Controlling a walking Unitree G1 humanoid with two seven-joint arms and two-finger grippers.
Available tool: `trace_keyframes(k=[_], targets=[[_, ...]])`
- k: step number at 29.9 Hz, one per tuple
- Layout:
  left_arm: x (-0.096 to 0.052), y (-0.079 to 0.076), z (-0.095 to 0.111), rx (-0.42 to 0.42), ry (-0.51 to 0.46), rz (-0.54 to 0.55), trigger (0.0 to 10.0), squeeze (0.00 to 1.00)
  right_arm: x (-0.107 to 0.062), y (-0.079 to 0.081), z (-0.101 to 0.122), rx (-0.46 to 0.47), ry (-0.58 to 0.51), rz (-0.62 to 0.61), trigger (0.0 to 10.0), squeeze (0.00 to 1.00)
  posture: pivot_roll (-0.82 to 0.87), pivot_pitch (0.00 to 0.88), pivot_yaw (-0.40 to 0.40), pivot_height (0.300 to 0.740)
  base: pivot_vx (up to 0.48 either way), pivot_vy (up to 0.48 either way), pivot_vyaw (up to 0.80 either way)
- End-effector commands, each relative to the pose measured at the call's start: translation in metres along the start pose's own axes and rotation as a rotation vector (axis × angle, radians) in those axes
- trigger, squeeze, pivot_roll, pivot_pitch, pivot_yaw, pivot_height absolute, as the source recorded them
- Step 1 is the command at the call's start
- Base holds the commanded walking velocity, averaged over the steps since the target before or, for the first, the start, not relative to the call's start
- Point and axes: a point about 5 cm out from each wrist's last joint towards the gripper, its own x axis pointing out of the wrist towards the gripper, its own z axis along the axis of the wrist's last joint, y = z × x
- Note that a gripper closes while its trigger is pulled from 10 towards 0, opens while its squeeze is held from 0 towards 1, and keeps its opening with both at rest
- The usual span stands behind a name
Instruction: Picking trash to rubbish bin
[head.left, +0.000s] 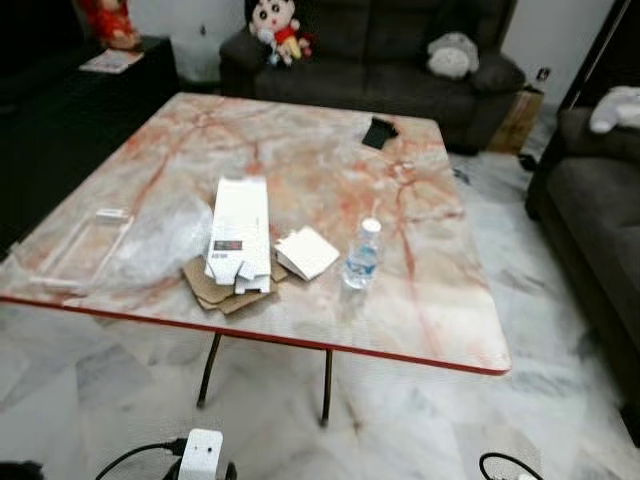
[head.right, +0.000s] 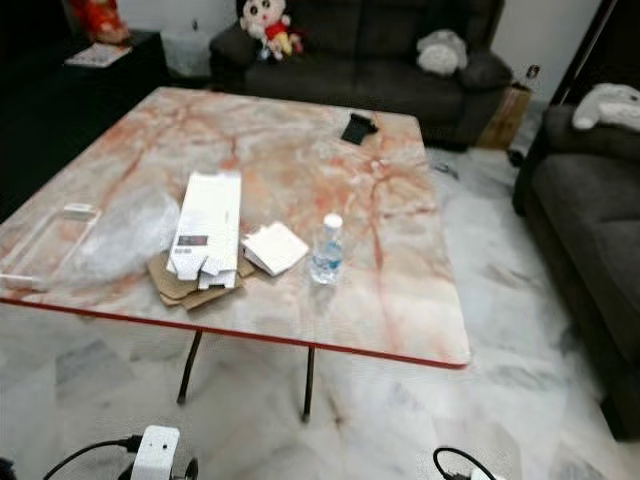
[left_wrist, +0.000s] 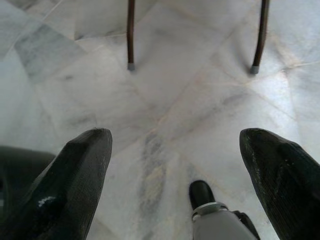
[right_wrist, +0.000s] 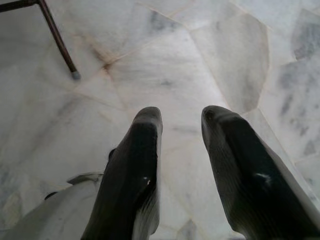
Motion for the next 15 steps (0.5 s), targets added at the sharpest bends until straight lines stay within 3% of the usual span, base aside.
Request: trace_keyframes(k=[1, 6, 15], targets=[[-0.0015, -0.0024, -0.0040, 0.009, 0.013, -0.009, 10.0, 0.00, -0.0011, -0.0047, -0.0011, 0.006, 0.003, -0.018, 10.0, 0.00, 0.07, 0.070, -0.073, 0.740, 0.000, 0.000, 0.00], [-0.0015, -0.0030, -0.0038, 0.017, 0.012, -0.011, 10.0, 0.00, -0.0007, -0.0041, -0.0011, 0.021, 0.009, -0.015, 10.0, 0.00, 0.07, 0.070, -0.073, 0.740, 0.000, 0.000, -0.20], [-0.0015, -0.0029, -0.0039, 0.021, 0.013, -0.010, 10.0, 0.00, 0.0000, -0.0034, 0.0011, 0.024, 0.002, -0.013, 10.0, 0.00, 0.07, 0.070, -0.073, 0.740, 0.000, 0.000, -0.77]])
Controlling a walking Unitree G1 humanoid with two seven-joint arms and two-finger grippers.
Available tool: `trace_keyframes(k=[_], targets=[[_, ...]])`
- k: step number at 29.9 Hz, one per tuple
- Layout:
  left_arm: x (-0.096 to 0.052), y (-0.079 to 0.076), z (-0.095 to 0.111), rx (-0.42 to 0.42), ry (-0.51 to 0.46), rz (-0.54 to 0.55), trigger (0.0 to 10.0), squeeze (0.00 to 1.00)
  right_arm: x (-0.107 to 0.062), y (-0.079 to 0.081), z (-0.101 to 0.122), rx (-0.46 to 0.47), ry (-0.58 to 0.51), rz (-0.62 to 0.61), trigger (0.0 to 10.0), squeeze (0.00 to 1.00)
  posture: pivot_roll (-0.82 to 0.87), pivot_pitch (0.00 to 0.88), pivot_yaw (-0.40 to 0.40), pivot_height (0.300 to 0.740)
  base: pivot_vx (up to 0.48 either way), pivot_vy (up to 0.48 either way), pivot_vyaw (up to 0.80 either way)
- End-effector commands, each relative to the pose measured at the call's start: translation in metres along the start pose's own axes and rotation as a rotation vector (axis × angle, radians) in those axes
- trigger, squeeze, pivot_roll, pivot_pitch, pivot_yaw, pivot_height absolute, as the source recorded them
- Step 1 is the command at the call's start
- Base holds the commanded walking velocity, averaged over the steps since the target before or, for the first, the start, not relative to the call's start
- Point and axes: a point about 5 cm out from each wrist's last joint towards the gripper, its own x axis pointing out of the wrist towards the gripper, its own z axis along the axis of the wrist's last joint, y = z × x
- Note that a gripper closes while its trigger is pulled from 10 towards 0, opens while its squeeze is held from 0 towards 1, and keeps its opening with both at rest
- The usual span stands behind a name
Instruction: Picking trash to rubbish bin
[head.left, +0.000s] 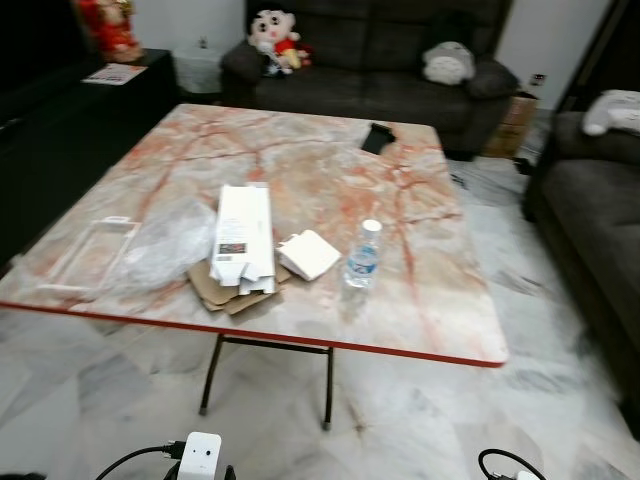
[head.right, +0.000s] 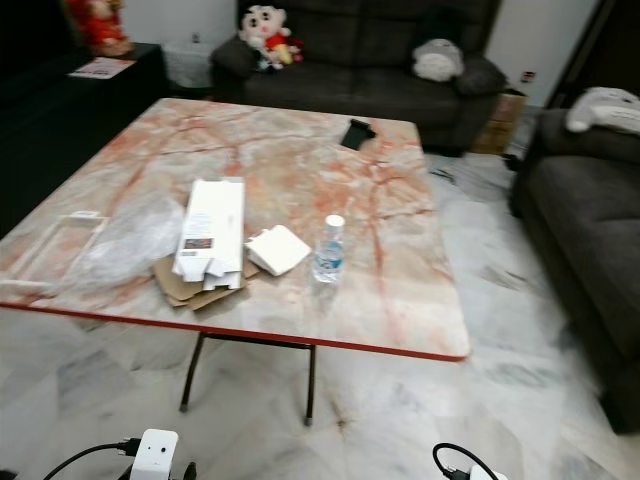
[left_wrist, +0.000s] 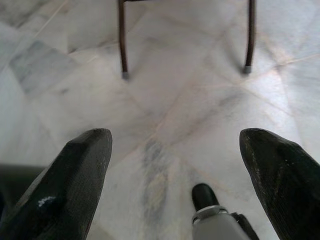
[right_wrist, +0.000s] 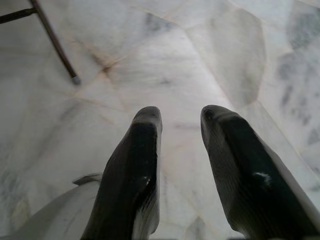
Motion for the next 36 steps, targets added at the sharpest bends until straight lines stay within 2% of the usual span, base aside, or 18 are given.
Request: trace_keyframes(k=[1, 6, 17, 36], targets=[[-0.0005, -0.0024, -0.0013, 0.017, 0.005, -0.008, 10.0, 0.00, -0.0005, -0.0040, -0.0001, 0.016, 0.005, -0.017, 10.0, 0.00, 0.07, 0.070, -0.073, 0.740, 0.000, 0.000, -0.77], [-0.0005, -0.0022, -0.0012, 0.022, 0.004, -0.007, 10.0, 0.00, -0.0005, -0.0043, -0.0002, 0.010, 0.007, -0.018, 10.0, 0.00, 0.07, 0.070, -0.073, 0.740, 0.000, 0.000, -0.76], [0.0001, -0.0020, -0.0003, 0.017, 0.006, -0.004, 10.0, 0.00, -0.0002, -0.0048, 0.0013, 0.010, 0.002, -0.019, 10.0, 0.00, 0.07, 0.060, -0.073, 0.740, 0.000, -0.403, -0.73], [0.0010, -0.0006, 0.0014, 0.007, 0.004, 0.001, 10.0, 0.00, 0.0010, -0.0029, 0.0046, 0.018, -0.012, -0.014, 10.0, 0.00, 0.07, 0.043, -0.075, 0.740, 0.000, 0.000, 0.00]])
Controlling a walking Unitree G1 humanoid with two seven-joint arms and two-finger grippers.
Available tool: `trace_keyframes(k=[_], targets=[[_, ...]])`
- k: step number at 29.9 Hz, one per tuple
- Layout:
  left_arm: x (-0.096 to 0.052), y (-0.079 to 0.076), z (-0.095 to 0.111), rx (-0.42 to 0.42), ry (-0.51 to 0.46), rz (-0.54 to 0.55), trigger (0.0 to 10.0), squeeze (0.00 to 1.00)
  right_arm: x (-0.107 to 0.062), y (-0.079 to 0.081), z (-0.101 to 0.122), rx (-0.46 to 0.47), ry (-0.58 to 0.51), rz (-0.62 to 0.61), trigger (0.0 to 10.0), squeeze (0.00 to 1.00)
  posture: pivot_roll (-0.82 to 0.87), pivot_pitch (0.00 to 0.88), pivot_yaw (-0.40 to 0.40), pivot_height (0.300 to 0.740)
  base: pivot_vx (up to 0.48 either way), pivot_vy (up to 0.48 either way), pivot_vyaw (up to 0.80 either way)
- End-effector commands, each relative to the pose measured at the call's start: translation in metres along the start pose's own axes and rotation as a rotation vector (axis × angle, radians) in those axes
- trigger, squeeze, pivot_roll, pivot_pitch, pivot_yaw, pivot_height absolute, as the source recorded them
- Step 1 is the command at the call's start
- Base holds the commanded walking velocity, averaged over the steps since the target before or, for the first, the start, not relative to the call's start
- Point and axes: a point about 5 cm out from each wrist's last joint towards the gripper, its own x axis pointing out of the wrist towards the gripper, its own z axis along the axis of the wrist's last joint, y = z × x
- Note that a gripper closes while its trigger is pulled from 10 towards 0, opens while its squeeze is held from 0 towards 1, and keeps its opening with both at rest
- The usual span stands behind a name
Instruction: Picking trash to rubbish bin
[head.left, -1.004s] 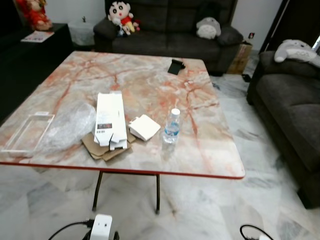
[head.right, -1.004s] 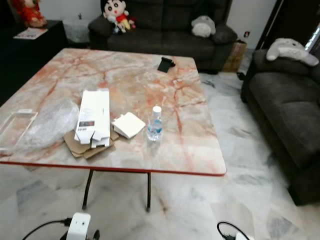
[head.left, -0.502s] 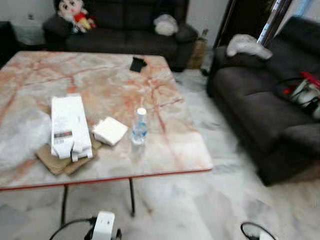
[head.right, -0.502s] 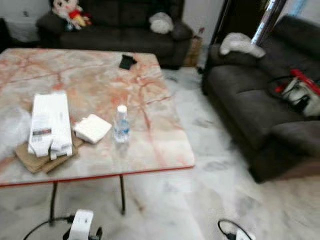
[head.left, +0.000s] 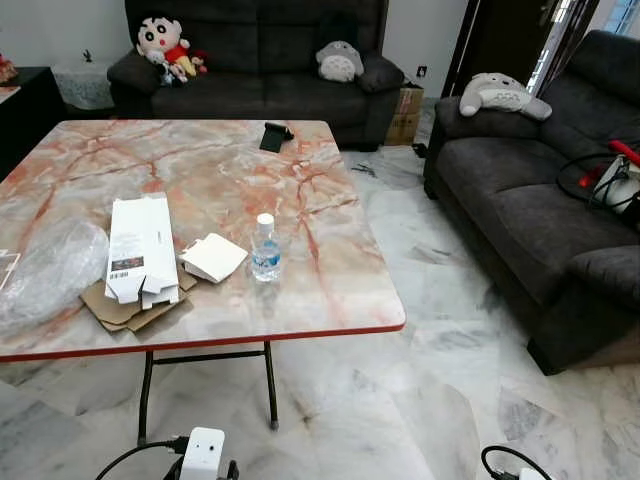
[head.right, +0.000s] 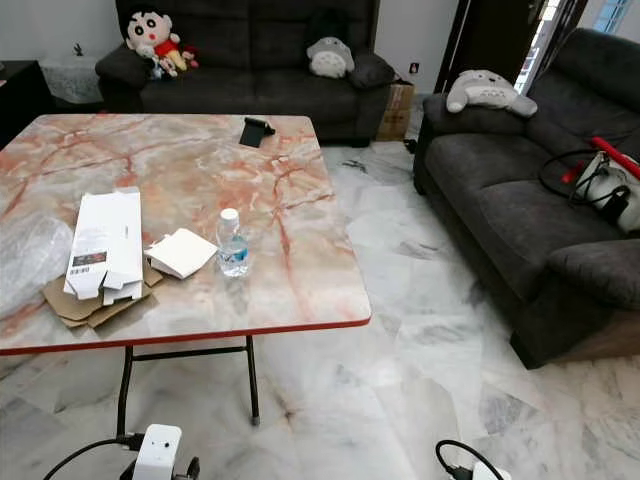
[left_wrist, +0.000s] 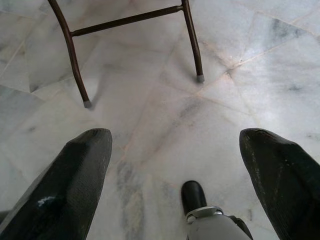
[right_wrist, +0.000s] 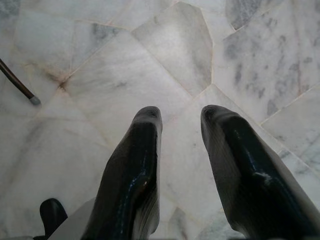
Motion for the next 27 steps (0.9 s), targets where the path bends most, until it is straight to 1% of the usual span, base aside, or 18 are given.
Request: trace_keyframes(k=[1, 6, 9, 13, 17, 22, 27], targets=[[-0.001, 0.000, -0.003, 0.008, 0.014, 0.000, 10.0, 0.00, 0.000, -0.002, 0.001, 0.018, -0.003, -0.011, 10.0, 0.00, 0.08, 0.044, -0.074, 0.740, 0.000, 0.000, 0.00], [0.001, 0.007, 0.000, 0.009, 0.007, 0.017, 10.0, 0.00, 0.001, 0.004, 0.000, 0.022, 0.000, -0.006, 10.0, 0.00, 0.10, 0.040, -0.075, 0.740, 0.000, 0.000, 0.00], [0.002, 0.013, 0.003, 0.011, -0.003, 0.030, 10.0, 0.00, 0.003, 0.010, 0.003, 0.021, -0.001, 0.008, 10.0, 0.00, 0.13, 0.036, -0.068, 0.740, 0.000, 0.000, 0.00], [0.001, 0.027, 0.001, 0.021, -0.001, 0.064, 10.0, 0.00, 0.007, 0.020, 0.008, 0.036, -0.005, 0.022, 10.0, 0.00, 0.16, 0.021, -0.063, 0.740, 0.000, 0.000, 0.00], [-0.001, 0.036, -0.002, 0.013, 0.001, 0.091, 10.0, 0.00, 0.008, 0.025, 0.010, 0.039, -0.006, 0.030, 10.0, 0.00, 0.18, 0.014, -0.055, 0.740, 0.000, 0.000, 0.00], [-0.003, 0.041, -0.007, 0.029, 0.021, 0.099, 10.0, 0.00, 0.010, 0.031, 0.013, 0.040, -0.008, 0.042, 10.0, 0.00, 0.19, 0.017, -0.053, 0.740, 0.000, 0.000, 0.00], [-0.003, 0.038, -0.008, 0.039, 0.024, 0.077, 10.0, 0.00, 0.011, 0.031, 0.016, 0.054, -0.018, 0.035, 10.0, 0.00, 0.17, 0.010, -0.046, 0.740, 0.000, 0.000, 0.00]])
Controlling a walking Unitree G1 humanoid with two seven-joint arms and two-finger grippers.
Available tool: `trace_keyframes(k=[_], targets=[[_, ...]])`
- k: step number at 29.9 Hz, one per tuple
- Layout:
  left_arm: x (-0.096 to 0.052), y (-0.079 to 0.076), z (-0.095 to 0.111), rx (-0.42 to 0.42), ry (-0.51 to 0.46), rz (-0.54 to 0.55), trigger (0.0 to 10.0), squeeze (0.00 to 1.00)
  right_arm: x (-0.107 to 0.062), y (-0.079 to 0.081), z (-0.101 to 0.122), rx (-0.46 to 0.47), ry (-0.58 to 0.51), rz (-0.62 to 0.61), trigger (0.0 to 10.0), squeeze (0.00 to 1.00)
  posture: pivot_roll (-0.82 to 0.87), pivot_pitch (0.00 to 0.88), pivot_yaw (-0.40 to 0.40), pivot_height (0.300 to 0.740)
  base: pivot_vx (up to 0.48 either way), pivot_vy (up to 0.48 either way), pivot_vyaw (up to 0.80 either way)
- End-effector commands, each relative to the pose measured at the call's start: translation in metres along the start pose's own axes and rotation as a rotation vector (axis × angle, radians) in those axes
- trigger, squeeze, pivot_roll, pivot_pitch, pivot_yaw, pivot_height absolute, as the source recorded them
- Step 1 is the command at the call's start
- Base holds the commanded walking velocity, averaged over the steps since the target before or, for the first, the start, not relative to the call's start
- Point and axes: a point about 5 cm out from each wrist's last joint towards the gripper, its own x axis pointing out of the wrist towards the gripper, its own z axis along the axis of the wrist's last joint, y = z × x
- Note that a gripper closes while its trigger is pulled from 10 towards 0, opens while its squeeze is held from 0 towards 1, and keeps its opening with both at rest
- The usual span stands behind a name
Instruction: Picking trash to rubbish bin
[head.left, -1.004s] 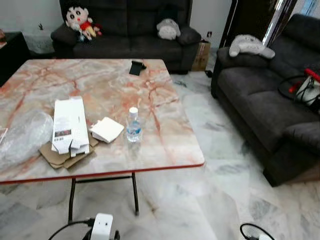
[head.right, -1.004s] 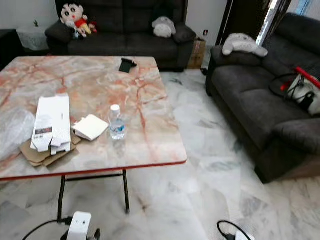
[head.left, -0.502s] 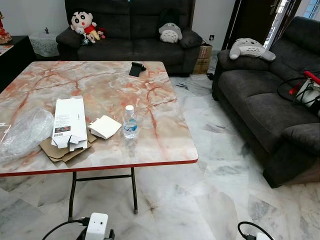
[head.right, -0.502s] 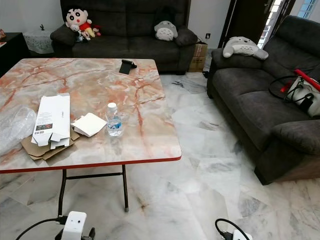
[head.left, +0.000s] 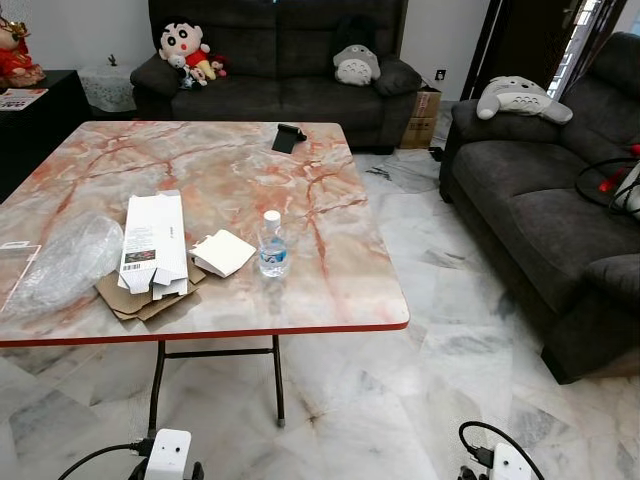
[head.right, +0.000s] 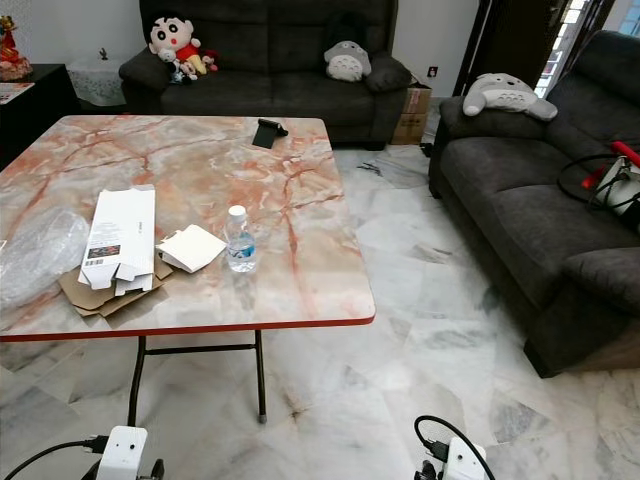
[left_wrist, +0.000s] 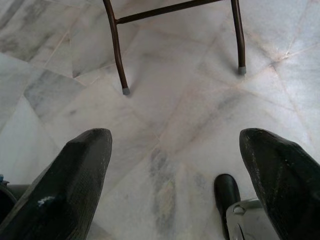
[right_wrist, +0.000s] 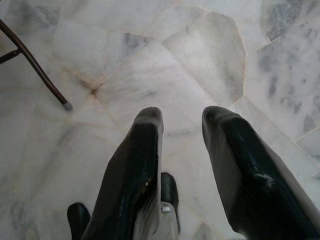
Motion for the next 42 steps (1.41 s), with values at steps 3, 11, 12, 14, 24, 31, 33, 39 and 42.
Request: trace_keyframes(k=[3, 11, 12, 14, 24, 31, 33, 39, 42], targets=[[0.002, -0.007, 0.003, 0.010, 0.005, -0.027, 10.0, 0.00, 0.000, -0.007, 0.004, 0.035, -0.010, -0.034, 10.0, 0.00, 0.16, 0.000, -0.051, 0.740, 0.000, 0.000, 0.00], [0.005, -0.011, 0.013, 0.015, -0.021, -0.033, 10.0, 0.00, 0.000, -0.015, 0.010, 0.040, -0.019, -0.051, 10.0, 0.00, 0.17, 0.000, -0.062, 0.740, 0.000, 0.000, 0.00], [0.005, -0.011, 0.013, 0.015, -0.021, -0.033, 10.0, 0.00, 0.000, -0.015, 0.010, 0.040, -0.019, -0.051, 10.0, 0.00, 0.17, 0.000, -0.062, 0.740, 0.000, 0.000, 0.00], [0.005, -0.008, 0.013, 0.020, -0.016, -0.032, 10.0, 0.00, 0.001, -0.016, 0.013, 0.048, -0.028, -0.062, 10.0, 0.00, 0.16, 0.000, -0.051, 0.740, 0.000, 0.000, 0.00], [0.005, 0.000, 0.011, 0.044, -0.012, -0.026, 10.0, 0.00, 0.000, -0.016, 0.007, 0.066, -0.019, -0.068, 10.0, 0.00, 0.18, 0.000, -0.042, 0.740, 0.000, 0.000, 0.00], [0.004, 0.000, 0.008, 0.046, -0.008, -0.027, 10.0, 0.00, -0.001, -0.014, 0.003, 0.067, -0.012, -0.066, 10.0, 0.00, 0.18, 0.000, -0.036, 0.740, 0.000, 0.000, 0.00], [0.003, 0.000, 0.006, 0.047, -0.004, -0.030, 10.0, 0.00, -0.001, -0.014, 0.003, 0.067, -0.012, -0.065, 10.0, 0.00, 0.18, 0.000, -0.027, 0.740, 0.000, 0.000, 0.00], [0.002, 0.002, 0.004, 0.058, 0.004, -0.034, 10.0, 0.00, -0.002, -0.013, 0.002, 0.069, -0.017, -0.061, 10.0, 0.00, 0.17, 0.000, -0.021, 0.740, 0.000, 0.000, 0.00], [0.003, 0.004, 0.005, 0.062, -0.001, -0.033, 10.0, 0.00, -0.002, -0.013, 0.001, 0.069, -0.017, -0.060, 10.0, 0.00, 0.17, 0.000, -0.018, 0.740, 0.000, 0.000, 0.00]])
